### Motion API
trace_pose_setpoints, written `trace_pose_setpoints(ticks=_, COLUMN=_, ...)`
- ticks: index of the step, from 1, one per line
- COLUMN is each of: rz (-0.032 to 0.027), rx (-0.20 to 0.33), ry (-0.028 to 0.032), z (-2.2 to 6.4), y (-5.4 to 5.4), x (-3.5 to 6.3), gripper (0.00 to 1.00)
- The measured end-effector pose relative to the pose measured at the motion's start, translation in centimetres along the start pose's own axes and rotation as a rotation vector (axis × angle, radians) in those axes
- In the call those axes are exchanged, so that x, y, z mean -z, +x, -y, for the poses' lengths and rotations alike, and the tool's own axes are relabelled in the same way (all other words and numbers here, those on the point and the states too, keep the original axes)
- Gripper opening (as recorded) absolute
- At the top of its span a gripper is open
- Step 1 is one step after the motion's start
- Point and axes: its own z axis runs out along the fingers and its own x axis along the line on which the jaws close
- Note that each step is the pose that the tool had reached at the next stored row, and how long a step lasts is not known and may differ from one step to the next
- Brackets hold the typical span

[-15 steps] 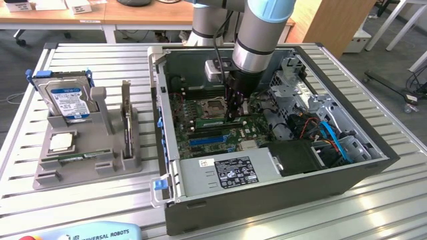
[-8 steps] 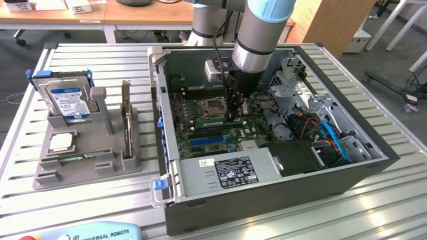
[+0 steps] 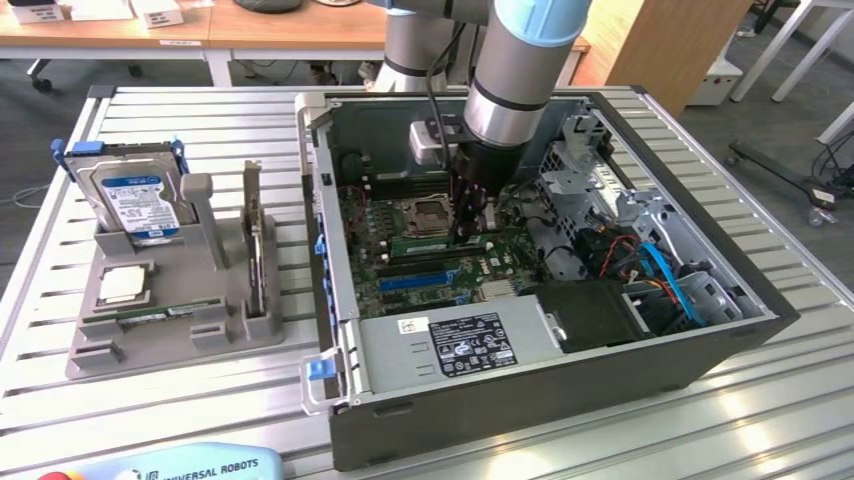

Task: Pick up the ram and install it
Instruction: 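Insert the ram into the slot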

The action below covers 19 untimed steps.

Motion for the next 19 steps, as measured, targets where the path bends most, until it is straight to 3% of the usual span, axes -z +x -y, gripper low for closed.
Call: trace_pose_setpoints(ticks=19, rz=-0.0001, rx=0.0, ry=-0.0001, z=0.02, y=0.01, x=-0.49, gripper=0.11)
